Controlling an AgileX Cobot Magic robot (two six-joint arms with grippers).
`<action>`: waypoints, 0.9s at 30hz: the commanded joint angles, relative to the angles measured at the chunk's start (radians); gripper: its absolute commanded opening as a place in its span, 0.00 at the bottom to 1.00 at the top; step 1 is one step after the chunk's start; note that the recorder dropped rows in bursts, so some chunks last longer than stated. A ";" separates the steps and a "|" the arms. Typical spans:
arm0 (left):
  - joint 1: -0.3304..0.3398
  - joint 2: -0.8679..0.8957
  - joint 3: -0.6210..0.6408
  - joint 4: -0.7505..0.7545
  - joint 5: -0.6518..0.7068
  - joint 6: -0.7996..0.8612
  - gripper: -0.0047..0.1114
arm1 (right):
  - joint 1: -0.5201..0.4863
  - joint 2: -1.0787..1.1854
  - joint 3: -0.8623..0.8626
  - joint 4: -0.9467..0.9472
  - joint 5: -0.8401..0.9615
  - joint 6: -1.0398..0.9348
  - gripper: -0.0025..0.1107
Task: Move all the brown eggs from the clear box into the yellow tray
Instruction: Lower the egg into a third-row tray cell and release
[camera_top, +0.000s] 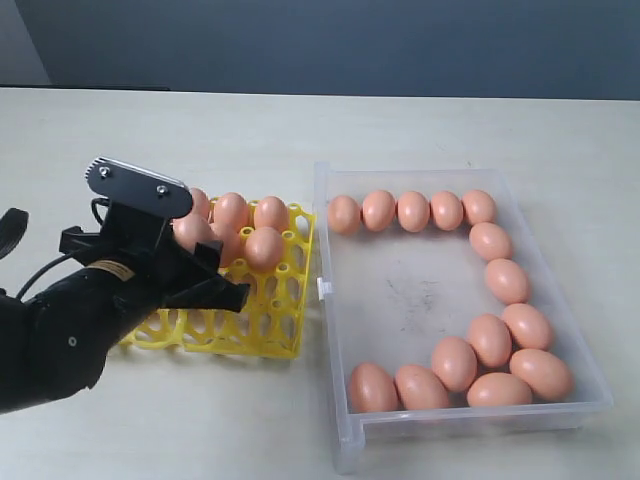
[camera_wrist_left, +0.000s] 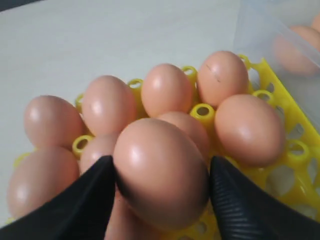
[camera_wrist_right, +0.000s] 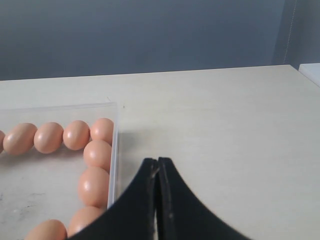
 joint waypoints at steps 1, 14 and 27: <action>0.000 0.023 0.002 0.085 0.022 -0.063 0.04 | 0.000 -0.004 0.002 -0.001 -0.007 -0.005 0.02; 0.000 0.023 0.002 0.063 0.127 -0.063 0.06 | 0.000 -0.004 0.002 -0.001 -0.007 -0.005 0.02; 0.000 0.023 0.002 0.081 0.130 -0.059 0.70 | 0.000 -0.004 0.002 -0.001 -0.007 -0.005 0.02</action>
